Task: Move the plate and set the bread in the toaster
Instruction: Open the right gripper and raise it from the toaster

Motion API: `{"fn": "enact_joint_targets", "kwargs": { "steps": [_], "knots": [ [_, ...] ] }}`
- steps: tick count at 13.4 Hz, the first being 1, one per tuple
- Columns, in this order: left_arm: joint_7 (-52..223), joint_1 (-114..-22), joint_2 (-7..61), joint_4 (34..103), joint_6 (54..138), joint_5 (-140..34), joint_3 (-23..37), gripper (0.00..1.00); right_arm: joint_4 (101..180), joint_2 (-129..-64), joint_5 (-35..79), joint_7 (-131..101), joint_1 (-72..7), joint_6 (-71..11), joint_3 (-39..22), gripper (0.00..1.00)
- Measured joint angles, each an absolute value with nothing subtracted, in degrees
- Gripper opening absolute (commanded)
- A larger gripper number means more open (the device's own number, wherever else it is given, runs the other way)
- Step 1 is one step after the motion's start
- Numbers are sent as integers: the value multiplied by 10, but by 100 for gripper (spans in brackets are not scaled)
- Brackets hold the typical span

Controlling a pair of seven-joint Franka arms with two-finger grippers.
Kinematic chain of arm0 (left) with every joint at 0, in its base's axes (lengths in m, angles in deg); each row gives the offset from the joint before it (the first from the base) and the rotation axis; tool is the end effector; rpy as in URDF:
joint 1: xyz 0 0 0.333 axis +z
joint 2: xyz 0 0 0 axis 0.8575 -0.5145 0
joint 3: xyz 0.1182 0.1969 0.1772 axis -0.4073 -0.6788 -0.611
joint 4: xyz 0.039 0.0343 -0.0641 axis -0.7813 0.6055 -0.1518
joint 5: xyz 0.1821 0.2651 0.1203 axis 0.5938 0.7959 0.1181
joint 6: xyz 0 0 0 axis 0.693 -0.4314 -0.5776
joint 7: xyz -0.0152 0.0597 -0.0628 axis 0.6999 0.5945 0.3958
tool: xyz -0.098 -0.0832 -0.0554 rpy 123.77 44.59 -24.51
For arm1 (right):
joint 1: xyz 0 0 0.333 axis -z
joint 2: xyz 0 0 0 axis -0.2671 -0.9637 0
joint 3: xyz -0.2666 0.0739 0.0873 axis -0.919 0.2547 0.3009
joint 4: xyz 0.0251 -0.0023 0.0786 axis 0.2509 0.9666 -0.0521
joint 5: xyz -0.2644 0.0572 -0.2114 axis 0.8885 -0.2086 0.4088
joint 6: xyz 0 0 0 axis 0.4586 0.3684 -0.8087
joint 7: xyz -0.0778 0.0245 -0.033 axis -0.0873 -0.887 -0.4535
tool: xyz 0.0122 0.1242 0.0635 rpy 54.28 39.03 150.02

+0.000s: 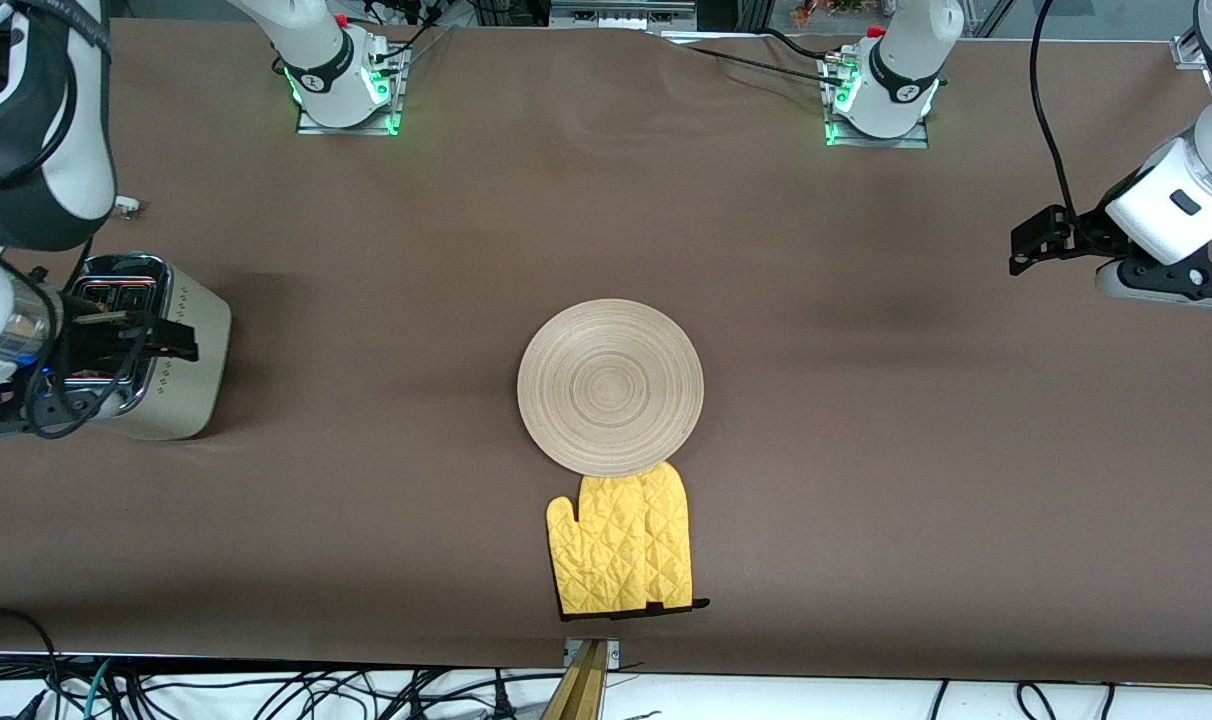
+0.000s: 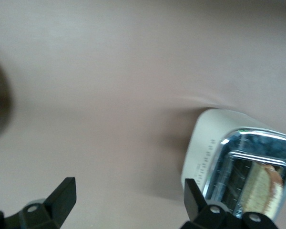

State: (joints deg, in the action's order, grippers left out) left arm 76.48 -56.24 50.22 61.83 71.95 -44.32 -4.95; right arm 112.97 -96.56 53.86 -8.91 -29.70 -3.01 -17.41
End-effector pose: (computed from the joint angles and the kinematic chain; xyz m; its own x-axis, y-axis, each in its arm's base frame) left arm 0.5133 -0.0288 0.5276 0.9936 -0.1036 -0.0455 -0.1035 -0.9946 0.0053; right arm 0.6018 0.0389 0.4714 0.9730 0.2050 -0.1063 0.2050 -0.9787 -0.0115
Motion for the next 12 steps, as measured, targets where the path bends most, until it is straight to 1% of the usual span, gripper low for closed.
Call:
{"fn": "enact_joint_targets", "kwargs": {
  "steps": [3,5,8,10,12],
  "knots": [
    [765,-562,502,618,719,-443,-49,100,1162,-922,539,-90,-284,-55,-157,100],
    [765,-562,502,618,719,-443,-49,100,1207,-877,545,-88,-250,-84,-129,100],
    [765,-562,502,618,719,-443,-49,100,1279,-806,588,-88,-217,-97,-79,100],
    [765,-562,502,618,719,-443,-49,100,1316,-777,596,-89,-196,-98,-48,100],
    [765,-562,502,618,719,-443,-49,100,1343,-760,597,-109,-183,-100,-35,100]
  ]
}}
